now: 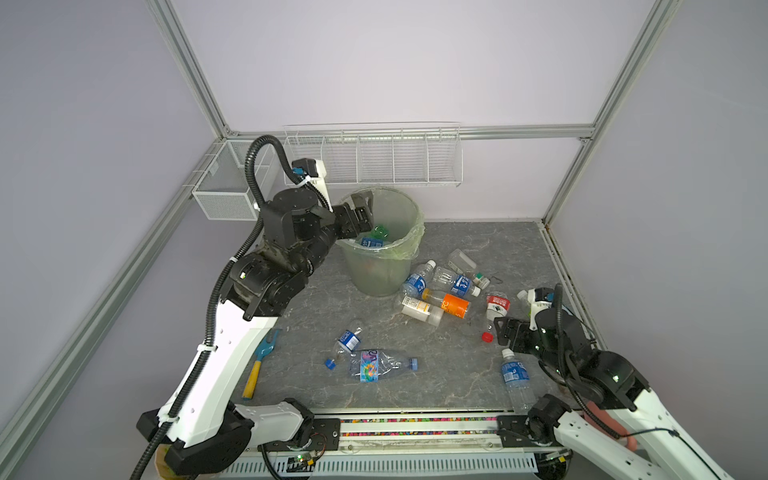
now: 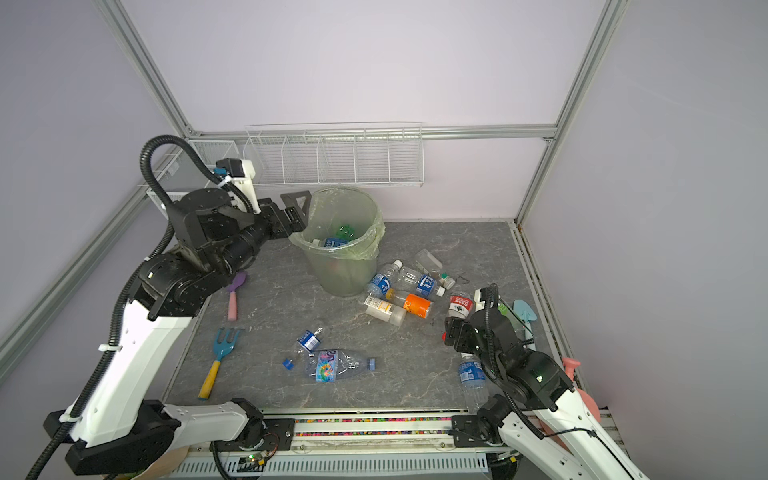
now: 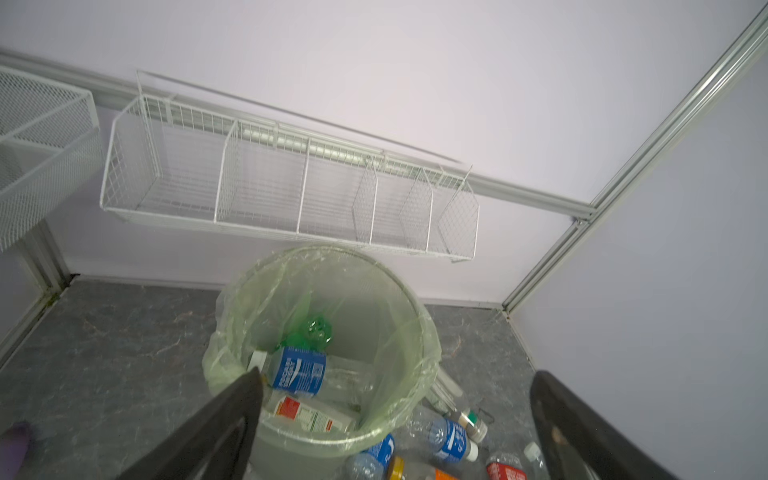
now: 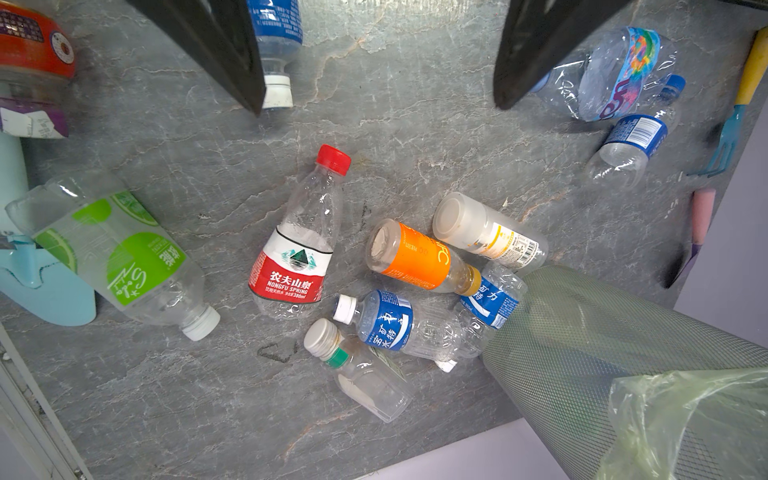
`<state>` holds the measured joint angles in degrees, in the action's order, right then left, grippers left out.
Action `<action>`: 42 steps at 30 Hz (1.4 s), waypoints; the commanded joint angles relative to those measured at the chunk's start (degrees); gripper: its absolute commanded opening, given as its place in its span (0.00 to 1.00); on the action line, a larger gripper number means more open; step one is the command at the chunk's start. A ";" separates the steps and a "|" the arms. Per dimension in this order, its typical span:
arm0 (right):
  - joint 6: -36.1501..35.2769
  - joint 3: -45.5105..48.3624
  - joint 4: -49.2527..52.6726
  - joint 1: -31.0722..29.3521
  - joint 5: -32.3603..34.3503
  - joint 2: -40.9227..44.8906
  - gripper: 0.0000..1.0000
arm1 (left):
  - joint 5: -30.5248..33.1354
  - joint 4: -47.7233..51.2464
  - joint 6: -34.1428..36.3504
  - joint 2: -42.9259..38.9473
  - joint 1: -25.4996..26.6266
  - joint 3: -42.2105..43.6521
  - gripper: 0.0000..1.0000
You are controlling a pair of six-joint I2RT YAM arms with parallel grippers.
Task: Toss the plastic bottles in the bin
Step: 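Withdraw the left gripper while the right gripper reaches toward the red-label sauce bottle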
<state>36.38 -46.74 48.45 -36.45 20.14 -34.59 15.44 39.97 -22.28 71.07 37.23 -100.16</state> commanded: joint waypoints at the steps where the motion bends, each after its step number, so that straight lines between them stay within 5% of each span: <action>1: -0.67 -2.50 2.13 0.67 1.76 -2.05 0.88 | -2.61 -1.81 -3.62 -4.89 0.64 8.14 0.99; 9: -3.82 -7.59 4.84 6.77 0.07 -11.76 0.88 | -4.29 -2.90 -9.67 -15.00 1.61 25.33 0.97; 15: -5.38 -9.02 2.87 19.66 -9.69 -18.58 0.88 | -6.25 -3.67 -13.80 -20.41 2.38 34.09 0.96; 23: 2.07 -9.49 11.12 34.02 -7.52 -25.33 0.89 | -6.39 -3.05 -15.74 -24.45 3.73 39.80 0.95; 27: 2.31 -5.38 11.30 41.87 -12.16 -23.98 0.89 | -6.60 -3.05 -16.13 -25.78 3.85 41.76 0.95; 37: 1.71 1.28 14.12 59.04 -12.02 -20.35 0.89 | -7.12 -2.95 -16.49 -26.84 3.97 43.55 0.95; 42: 2.59 2.04 12.70 63.66 -13.37 -21.75 0.89 | -7.16 -3.14 -16.70 -26.95 3.99 43.82 0.95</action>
<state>37.67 -46.02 60.88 25.34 8.16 -55.94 8.67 37.32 -38.22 44.64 40.91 -56.99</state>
